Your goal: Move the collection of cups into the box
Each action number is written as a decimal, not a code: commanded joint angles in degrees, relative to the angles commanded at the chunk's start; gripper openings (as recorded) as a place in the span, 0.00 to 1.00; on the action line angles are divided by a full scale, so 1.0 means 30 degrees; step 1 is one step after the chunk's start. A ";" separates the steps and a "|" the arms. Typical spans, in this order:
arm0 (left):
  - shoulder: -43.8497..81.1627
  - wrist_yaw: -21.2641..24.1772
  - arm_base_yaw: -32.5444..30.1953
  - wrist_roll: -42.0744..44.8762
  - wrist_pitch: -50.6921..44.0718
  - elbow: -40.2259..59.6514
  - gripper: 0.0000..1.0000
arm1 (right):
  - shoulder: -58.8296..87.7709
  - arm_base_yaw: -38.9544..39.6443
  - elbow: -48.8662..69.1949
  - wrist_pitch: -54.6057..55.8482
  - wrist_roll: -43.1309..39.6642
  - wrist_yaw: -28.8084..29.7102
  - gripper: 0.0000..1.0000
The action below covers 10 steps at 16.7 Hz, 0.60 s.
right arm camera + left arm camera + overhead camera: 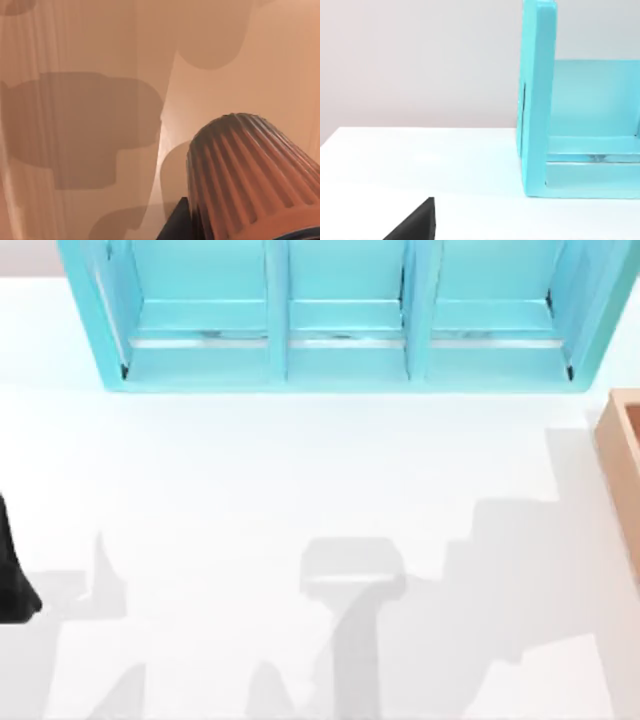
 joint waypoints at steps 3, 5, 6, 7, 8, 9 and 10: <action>0.0000 0.0000 0.0000 0.0000 0.0000 0.0000 1.00 | 0.0000 0.0000 0.0000 0.0000 0.0000 0.0000 0.30; 0.0000 0.0000 0.0000 0.0000 0.0000 0.0000 1.00 | 0.0000 0.0000 0.0000 0.0000 0.0000 0.0000 0.45; 0.0000 0.0000 0.0000 0.0000 0.0000 0.0000 1.00 | 0.0000 0.0000 0.0000 0.0000 0.0000 0.0000 0.53; 0.0000 0.0000 0.0000 0.0000 0.0000 0.0000 1.00 | 0.0000 0.0000 0.0000 0.0000 0.0000 0.0000 0.60; 0.0000 0.0000 0.0000 0.0000 0.0000 0.0000 1.00 | 0.0000 0.0000 0.0000 0.0000 0.0000 0.0000 0.68; 0.0000 0.0000 0.0000 0.0000 0.0000 0.0000 1.00 | 0.0000 0.0000 0.0000 0.0000 0.0000 0.0000 0.75; 0.0000 0.0000 0.0000 0.0000 0.0000 0.0000 1.00 | 0.0000 0.0000 0.0000 0.0000 0.0000 0.0000 0.83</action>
